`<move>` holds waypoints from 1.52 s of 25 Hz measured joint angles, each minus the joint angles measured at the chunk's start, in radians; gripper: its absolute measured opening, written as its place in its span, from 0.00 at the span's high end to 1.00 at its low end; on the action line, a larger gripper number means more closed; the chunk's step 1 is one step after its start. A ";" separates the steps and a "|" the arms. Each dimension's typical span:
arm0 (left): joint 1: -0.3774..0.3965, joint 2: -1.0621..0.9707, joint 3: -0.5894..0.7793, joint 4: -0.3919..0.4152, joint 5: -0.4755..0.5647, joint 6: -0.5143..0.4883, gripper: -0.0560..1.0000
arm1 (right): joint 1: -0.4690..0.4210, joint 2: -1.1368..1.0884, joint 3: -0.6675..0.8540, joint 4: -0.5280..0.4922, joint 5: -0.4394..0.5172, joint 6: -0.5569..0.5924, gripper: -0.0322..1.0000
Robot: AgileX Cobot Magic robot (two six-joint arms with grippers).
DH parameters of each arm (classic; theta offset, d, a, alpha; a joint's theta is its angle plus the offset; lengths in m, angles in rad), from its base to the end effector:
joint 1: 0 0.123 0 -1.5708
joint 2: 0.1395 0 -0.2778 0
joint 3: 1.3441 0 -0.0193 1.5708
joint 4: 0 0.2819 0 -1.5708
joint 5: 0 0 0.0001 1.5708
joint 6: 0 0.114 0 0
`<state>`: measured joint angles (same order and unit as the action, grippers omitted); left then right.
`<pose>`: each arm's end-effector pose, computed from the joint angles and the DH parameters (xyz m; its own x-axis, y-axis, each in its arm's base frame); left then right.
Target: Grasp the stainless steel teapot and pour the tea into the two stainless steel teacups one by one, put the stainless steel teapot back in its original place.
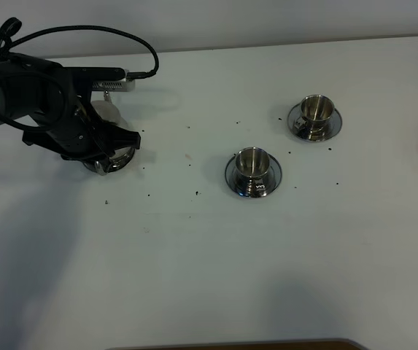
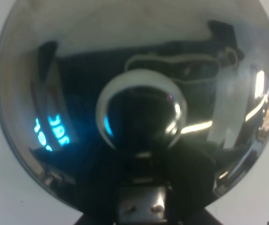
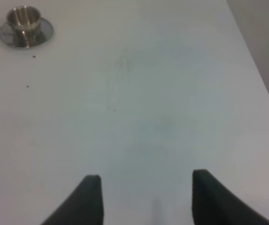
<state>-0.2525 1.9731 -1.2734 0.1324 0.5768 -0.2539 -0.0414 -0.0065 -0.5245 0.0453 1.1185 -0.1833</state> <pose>0.4162 -0.0989 0.1093 -0.9198 0.0908 -0.3817 0.0931 0.9956 0.0125 0.0433 0.0029 0.2843 -0.4735 -0.1432 -0.8691 -0.0724 0.9897 -0.1236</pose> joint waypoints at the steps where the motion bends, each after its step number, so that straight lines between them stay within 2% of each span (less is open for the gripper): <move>1: 0.000 -0.005 0.000 0.000 0.000 0.000 0.71 | 0.000 0.000 0.000 0.000 0.000 0.000 0.55; 16: 0.000 -0.043 0.001 0.025 0.049 0.003 0.71 | 0.000 0.000 0.000 0.000 0.000 0.000 0.55; 20: 0.000 -0.048 0.001 0.025 0.047 0.045 0.71 | 0.000 0.000 0.000 0.000 0.000 0.000 0.55; 23: 0.000 -0.048 0.001 0.026 0.037 0.107 0.71 | 0.000 0.000 0.000 0.000 0.000 0.000 0.55; 28: 0.000 -0.048 0.001 0.023 0.022 0.285 0.71 | 0.000 0.000 0.000 0.000 0.000 0.000 0.55; 34: 0.000 -0.050 0.001 -0.032 0.015 0.511 0.71 | 0.000 0.000 0.000 0.000 0.000 0.000 0.55; 38: 0.000 -0.063 0.001 -0.084 -0.003 0.608 0.71 | 0.000 0.000 0.000 0.000 0.000 0.000 0.55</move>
<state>-0.2525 1.9100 -1.2726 0.0480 0.5735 0.3544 -0.0414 -0.0065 -0.5245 0.0453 1.1185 -0.1833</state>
